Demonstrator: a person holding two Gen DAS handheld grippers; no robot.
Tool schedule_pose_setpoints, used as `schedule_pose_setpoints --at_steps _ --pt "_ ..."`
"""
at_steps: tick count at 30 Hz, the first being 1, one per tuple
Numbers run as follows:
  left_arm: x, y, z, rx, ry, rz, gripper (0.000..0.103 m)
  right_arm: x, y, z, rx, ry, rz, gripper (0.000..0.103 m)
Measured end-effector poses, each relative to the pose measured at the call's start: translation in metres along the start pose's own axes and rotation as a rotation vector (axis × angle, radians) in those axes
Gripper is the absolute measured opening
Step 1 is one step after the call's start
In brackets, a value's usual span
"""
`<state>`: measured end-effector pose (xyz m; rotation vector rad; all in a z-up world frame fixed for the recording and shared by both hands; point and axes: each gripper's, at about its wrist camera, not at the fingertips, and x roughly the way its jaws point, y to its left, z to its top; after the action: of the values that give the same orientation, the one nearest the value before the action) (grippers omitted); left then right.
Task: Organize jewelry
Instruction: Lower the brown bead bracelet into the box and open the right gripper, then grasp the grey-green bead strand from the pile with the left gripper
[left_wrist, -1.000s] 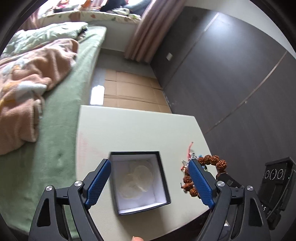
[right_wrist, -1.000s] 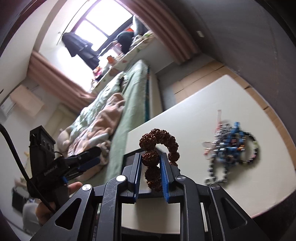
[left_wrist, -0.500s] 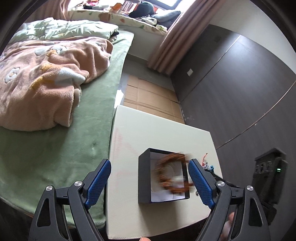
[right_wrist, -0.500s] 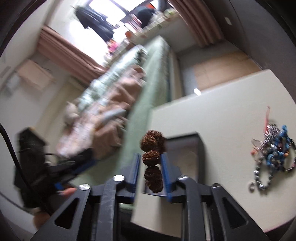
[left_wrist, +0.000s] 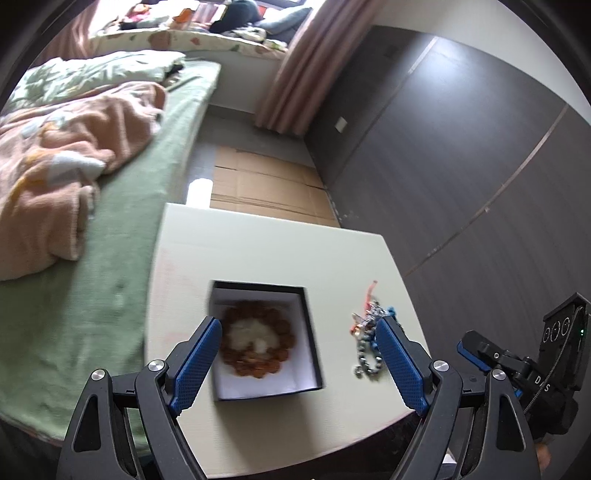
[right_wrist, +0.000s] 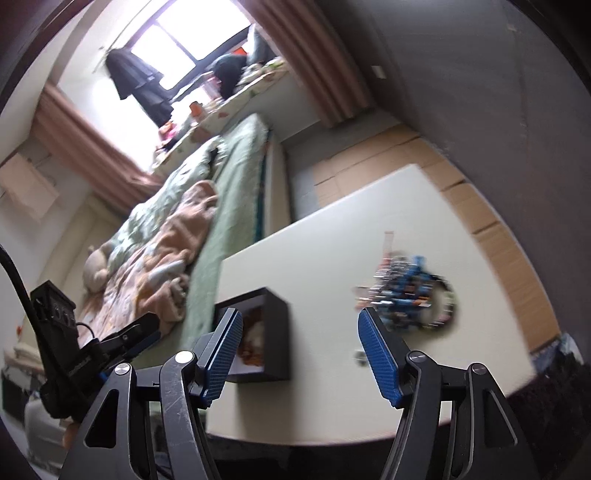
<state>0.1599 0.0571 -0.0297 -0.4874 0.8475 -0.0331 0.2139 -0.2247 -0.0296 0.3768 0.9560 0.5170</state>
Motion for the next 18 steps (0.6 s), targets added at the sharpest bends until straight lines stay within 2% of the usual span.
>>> schedule_pose_setpoints --at_steps 6,11,14,18 --pt "0.022 -0.035 -0.007 0.064 0.035 -0.035 0.086 -0.018 -0.034 -0.008 0.049 0.001 -0.045 0.076" --pt "0.043 -0.065 -0.015 0.130 0.066 -0.061 0.086 -0.026 -0.061 -0.015 0.132 -0.013 -0.056 0.077" --pt "0.059 -0.083 -0.023 0.175 0.093 -0.078 0.086 -0.031 -0.080 -0.019 0.206 -0.037 -0.095 0.077" --pt "0.080 -0.102 -0.034 0.227 0.136 -0.088 0.077 -0.033 -0.099 -0.023 0.265 -0.034 -0.123 0.077"
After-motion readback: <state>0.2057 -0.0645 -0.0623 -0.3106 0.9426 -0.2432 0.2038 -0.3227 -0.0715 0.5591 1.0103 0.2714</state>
